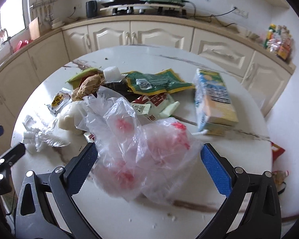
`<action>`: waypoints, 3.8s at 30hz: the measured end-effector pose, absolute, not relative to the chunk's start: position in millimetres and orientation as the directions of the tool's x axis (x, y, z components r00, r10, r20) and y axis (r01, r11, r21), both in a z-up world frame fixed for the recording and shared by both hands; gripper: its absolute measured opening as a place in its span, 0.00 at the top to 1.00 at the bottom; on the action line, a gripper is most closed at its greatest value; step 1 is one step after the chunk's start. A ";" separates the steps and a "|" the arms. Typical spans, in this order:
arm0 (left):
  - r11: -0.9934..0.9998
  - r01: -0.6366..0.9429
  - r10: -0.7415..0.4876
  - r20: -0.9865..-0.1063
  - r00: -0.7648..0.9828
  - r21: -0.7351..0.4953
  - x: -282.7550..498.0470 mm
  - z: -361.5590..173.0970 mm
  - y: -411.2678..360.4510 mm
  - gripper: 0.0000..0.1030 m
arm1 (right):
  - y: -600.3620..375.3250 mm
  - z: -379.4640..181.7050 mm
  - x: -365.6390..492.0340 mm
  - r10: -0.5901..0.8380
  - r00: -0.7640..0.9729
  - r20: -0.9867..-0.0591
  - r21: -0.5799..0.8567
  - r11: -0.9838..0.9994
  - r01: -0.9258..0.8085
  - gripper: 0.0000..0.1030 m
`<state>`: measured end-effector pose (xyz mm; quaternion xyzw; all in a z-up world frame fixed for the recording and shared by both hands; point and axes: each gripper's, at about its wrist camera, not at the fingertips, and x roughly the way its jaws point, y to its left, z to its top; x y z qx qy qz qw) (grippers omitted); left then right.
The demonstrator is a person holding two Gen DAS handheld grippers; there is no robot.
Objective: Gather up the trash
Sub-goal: 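Grasp the clear plastic bag with the right gripper while the left gripper grasps a white wrapper, then carry the bag and wrapper to the blue bin and open both grippers, then move both tools back toward the table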
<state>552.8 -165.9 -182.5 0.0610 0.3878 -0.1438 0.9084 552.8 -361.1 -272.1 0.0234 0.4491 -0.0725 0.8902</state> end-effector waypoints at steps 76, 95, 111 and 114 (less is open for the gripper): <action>0.973 -0.116 -0.155 -0.935 0.318 -0.200 560.3 -390.8 277.9 0.99 | 25.2 -513.2 723.0 0.292 0.212 -0.932 0.225 0.929 -0.292 0.19; 0.920 -0.392 0.175 -0.895 0.411 0.000 561.0 -250.0 315.3 0.54 | 36.1 -477.1 714.8 0.386 0.270 -0.882 0.296 0.900 -0.319 0.00; 0.937 -0.347 0.282 -0.485 0.828 -0.049 428.7 -33.1 131.8 0.08 | -37.4 -185.0 536.0 0.336 0.775 -0.535 0.102 0.937 -0.335 0.00; 0.949 -0.310 0.263 -0.402 0.877 -0.055 369.8 -19.0 116.2 0.05 | -59.2 -141.6 501.5 0.306 0.828 -0.470 0.073 0.948 -0.310 0.00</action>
